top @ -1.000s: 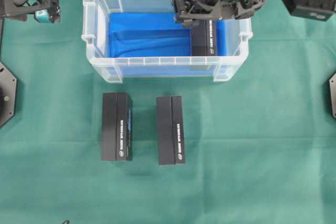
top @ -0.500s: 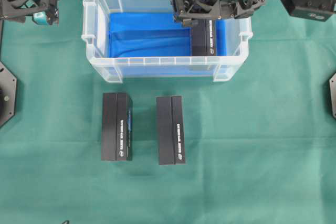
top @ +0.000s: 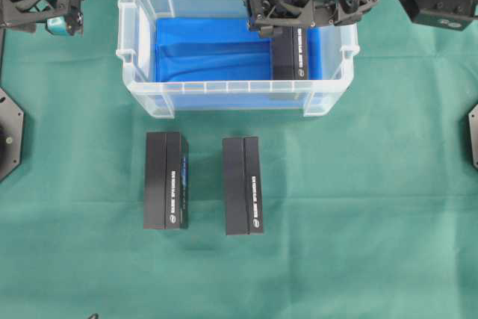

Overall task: Take out the box from the case.
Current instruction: 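Move the right gripper over the right black box pair in the bin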

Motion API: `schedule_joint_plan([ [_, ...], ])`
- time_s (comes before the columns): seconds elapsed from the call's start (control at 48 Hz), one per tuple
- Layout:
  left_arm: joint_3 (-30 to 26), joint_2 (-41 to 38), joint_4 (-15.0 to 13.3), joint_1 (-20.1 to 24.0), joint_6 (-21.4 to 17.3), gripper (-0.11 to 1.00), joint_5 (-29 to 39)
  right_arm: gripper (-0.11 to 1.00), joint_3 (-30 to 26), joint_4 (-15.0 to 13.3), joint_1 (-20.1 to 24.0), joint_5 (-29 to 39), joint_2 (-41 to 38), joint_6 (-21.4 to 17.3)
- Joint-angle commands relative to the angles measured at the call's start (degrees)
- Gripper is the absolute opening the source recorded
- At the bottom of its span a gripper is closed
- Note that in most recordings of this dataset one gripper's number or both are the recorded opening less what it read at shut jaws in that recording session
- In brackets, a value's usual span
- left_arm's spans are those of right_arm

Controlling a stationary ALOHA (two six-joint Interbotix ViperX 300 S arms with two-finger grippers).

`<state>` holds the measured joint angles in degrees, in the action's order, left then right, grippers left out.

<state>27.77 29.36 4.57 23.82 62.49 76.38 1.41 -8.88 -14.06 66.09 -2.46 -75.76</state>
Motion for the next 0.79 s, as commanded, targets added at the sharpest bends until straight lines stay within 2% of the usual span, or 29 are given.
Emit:
schedule_joint_plan([
  [0.0, -0.70, 0.53, -0.09, -0.18, 0.00, 0.94, -0.09, 0.92, -1.32, -0.26, 0.09, 0.09, 0.79, -0.09],
  [0.771, -0.70, 0.62, 0.00, -0.18, 0.09, 0.94, -0.44, 0.92, -0.18, -0.79, 0.09, 0.18, 0.18, -0.18],
])
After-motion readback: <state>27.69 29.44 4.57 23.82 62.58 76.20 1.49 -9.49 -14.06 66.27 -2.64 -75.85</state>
